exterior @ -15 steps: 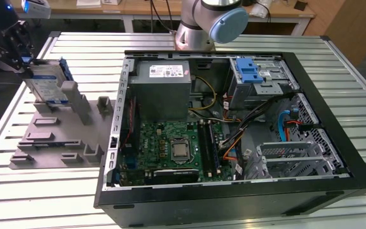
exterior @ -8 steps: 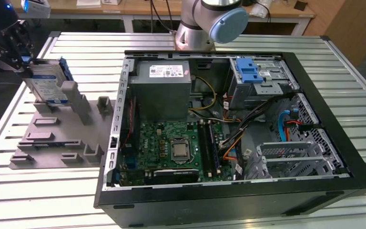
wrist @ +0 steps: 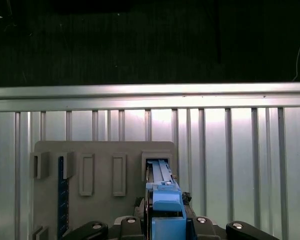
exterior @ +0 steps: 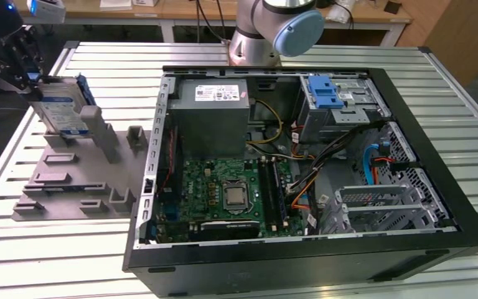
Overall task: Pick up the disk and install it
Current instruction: 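Pick up the disk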
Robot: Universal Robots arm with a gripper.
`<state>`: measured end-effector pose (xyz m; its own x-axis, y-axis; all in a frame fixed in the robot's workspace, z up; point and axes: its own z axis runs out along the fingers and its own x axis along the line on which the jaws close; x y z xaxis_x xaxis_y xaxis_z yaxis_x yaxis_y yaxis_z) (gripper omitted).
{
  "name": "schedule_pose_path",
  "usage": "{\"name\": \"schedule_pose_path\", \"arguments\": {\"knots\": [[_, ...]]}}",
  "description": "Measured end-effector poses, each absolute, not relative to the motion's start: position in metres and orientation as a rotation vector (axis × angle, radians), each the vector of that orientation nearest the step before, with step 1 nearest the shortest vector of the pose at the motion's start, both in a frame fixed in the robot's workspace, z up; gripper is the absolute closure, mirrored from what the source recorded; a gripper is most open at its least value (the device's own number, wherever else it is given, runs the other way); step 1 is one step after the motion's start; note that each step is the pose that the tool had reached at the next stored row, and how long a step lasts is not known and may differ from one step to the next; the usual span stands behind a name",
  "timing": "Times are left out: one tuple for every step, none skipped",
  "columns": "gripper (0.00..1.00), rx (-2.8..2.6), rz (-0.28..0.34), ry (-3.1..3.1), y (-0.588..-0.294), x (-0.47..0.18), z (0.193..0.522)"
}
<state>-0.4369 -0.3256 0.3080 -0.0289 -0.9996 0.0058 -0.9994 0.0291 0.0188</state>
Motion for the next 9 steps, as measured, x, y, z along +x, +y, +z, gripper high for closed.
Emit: {"name": "schedule_pose_path", "arguments": {"knots": [[0.64, 2.177, -0.015, -2.241, -0.3256, -0.4369, 0.3084], [0.64, 2.177, -0.015, -2.241, -0.3256, -0.4369, 0.3091], [0.64, 2.177, -0.015, -2.241, -0.3256, -0.4369, 0.3096], [0.64, 2.177, -0.015, -2.241, -0.3256, -0.4369, 0.31], [0.64, 2.177, -0.015, -2.241, -0.3256, -0.4369, 0.3101], [0.64, 2.177, -0.015, -2.241, -0.3255, -0.4368, 0.3105], [0.64, 2.177, -0.015, -2.241, -0.3256, -0.4368, 0.3108], [0.64, 2.177, -0.015, -2.241, -0.3255, -0.4368, 0.3108], [0.64, 2.177, -0.015, -2.241, -0.3256, -0.4368, 0.3109]]}}
